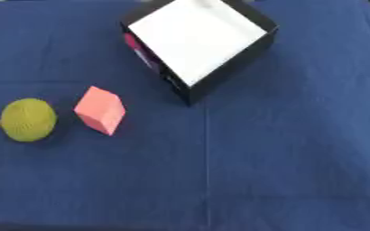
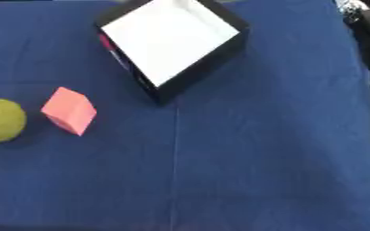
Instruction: Pick up objects on the table and place them in the box.
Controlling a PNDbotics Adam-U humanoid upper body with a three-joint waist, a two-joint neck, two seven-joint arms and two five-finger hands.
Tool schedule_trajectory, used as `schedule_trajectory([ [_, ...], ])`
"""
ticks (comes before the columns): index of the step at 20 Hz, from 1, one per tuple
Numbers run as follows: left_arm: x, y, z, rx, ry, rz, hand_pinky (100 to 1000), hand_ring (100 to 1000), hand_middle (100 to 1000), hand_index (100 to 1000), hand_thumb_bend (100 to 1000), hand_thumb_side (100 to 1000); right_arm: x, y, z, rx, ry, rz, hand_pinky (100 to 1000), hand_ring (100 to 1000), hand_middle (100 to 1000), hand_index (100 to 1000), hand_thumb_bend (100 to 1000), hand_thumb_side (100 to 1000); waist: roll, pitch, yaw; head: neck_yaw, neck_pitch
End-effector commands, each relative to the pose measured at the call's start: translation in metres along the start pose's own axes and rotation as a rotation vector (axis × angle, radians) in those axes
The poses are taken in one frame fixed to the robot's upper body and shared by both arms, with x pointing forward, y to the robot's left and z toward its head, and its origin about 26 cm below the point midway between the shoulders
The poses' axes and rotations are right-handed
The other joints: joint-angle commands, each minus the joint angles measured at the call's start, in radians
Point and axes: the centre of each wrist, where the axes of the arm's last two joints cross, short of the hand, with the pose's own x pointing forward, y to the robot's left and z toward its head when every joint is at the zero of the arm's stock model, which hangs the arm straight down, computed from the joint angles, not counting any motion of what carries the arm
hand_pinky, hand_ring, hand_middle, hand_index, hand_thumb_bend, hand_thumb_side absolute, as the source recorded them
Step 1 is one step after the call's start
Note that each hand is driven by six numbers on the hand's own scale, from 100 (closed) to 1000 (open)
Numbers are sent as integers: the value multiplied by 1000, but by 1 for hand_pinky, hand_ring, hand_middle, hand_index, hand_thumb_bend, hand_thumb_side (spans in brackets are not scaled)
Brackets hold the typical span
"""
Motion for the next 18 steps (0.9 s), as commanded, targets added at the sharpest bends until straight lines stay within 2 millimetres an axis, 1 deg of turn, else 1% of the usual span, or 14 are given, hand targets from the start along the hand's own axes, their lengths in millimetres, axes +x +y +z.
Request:
schedule_trajectory([
  [1,14,19,-4,-150,-14,-106,844,837,875,920,100,702,9,-7,-4,17,-23,38,1000,943,925,862,100,470,14,-35,-1,-7,7],
  [2,17,21,-6,-192,-16,-127,858,851,884,925,100,707,9,-6,-5,24,-23,38,1000,943,925,862,100,470,15,-35,-3,-5,7],
  [4,21,24,-11,-257,-24,-160,874,864,888,928,100,678,9,-4,-6,33,-23,36,1000,943,925,862,100,470,16,-35,-5,-1,7],
  [6,24,25,-14,-311,-33,-186,888,875,891,927,100,548,9,-2,-7,43,-24,34,1000,943,925,862,100,470,17,-35,-8,2,7],
  [7,26,25,-16,-333,-35,-198,891,877,889,927,100,462,9,-2,-7,47,-25,34,1000,943,925,862,100,470,17,-35,-9,3,7],
  [10,29,25,-21,-382,-30,-251,899,880,887,926,239,326,9,0,-8,57,-24,33,1000,943,925,862,100,470,17,-34,-14,8,7],
  [11,29,23,-22,-391,-23,-265,899,880,887,926,239,326,9,0,-8,59,-24,33,1000,943,925,862,100,470,17,-34,-15,9,7],
  [12,30,22,-23,-396,-14,-276,901,877,882,921,278,290,8,0,-8,59,-24,34,1000,943,924,861,100,470,17,-34,-16,11,7],
  [13,30,21,-24,-396,-7,-284,901,874,873,911,291,284,8,0,-8,60,-23,34,1000,942,924,861,100,470,17,-33,-17,13,7],
  [15,31,19,-26,-389,6,-286,899,872,869,907,294,303,8,1,-8,63,-22,33,1000,942,924,861,100,470,17,-32,-18,18,7],
  [16,31,17,-26,-390,16,-283,898,870,867,911,281,354,7,2,-8,66,-20,32,1000,942,924,861,100,470,18,-32,-19,19,7],
  [18,31,14,-28,-394,30,-281,900,872,868,911,284,374,6,3,-8,73,-16,31,1000,942,924,861,100,470,19,-30,-21,18,5],
])
